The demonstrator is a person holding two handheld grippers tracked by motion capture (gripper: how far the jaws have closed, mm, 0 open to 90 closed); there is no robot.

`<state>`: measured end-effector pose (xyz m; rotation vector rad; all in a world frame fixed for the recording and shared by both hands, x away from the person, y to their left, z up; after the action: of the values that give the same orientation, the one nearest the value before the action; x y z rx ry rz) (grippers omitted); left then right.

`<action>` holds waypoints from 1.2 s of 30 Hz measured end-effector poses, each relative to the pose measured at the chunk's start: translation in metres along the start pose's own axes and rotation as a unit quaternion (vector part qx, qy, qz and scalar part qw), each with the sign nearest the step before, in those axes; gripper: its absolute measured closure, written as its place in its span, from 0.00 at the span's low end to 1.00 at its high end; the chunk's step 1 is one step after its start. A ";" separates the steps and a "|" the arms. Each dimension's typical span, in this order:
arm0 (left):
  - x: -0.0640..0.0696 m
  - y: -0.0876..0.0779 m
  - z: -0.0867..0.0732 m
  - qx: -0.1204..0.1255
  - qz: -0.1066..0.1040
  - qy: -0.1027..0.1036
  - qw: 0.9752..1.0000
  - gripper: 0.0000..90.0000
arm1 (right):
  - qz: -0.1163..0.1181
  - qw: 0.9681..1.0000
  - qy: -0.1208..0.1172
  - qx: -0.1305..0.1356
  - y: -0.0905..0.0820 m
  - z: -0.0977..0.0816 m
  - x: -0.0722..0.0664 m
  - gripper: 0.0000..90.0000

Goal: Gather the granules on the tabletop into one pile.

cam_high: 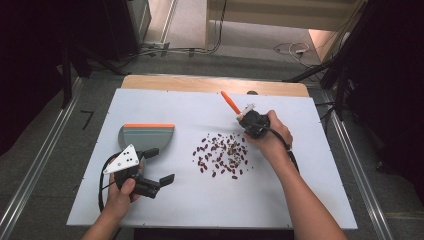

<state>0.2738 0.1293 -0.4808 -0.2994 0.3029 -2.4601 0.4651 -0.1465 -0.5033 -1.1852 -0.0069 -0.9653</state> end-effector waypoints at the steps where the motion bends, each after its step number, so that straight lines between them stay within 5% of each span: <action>1: 0.000 0.000 0.000 -0.001 0.000 0.001 1.000 0.00 | -0.002 1.000 -0.007 -0.006 0.003 0.000 -0.002 0.76; 13: -0.001 0.000 0.000 0.000 0.003 0.003 1.000 0.00 | 0.079 0.997 -0.018 -0.005 0.003 -0.003 -0.038 0.76; 27: -0.001 -0.001 0.001 0.000 0.004 0.002 1.000 0.00 | 0.114 0.991 -0.072 0.007 -0.025 -0.018 -0.076 0.75; 32: -0.001 0.000 0.000 -0.001 0.005 0.003 1.000 0.00 | 0.119 0.988 -0.095 0.015 -0.031 -0.020 -0.076 0.76; 33: -0.001 0.000 0.001 0.000 0.005 0.003 1.000 0.00 | 0.110 0.989 -0.099 0.019 -0.033 -0.017 -0.068 0.76; 36: -0.001 -0.002 0.001 0.001 0.003 0.004 1.000 0.00 | 0.124 0.989 -0.078 0.030 -0.037 -0.011 -0.058 0.76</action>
<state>0.2743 0.1312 -0.4792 -0.2874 0.3043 -2.4564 0.4007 -0.1202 -0.5066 -1.1723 -0.0137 -0.6487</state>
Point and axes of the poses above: each handheld gripper's, and its own axes: y roughly forward along the jaws, z roughly out of its top, x roughly to its right, the point moved 8 cm from there along y, roughly forward along the jaws, and after that the axes turned 1 degree about y, right-handed, at the moved point
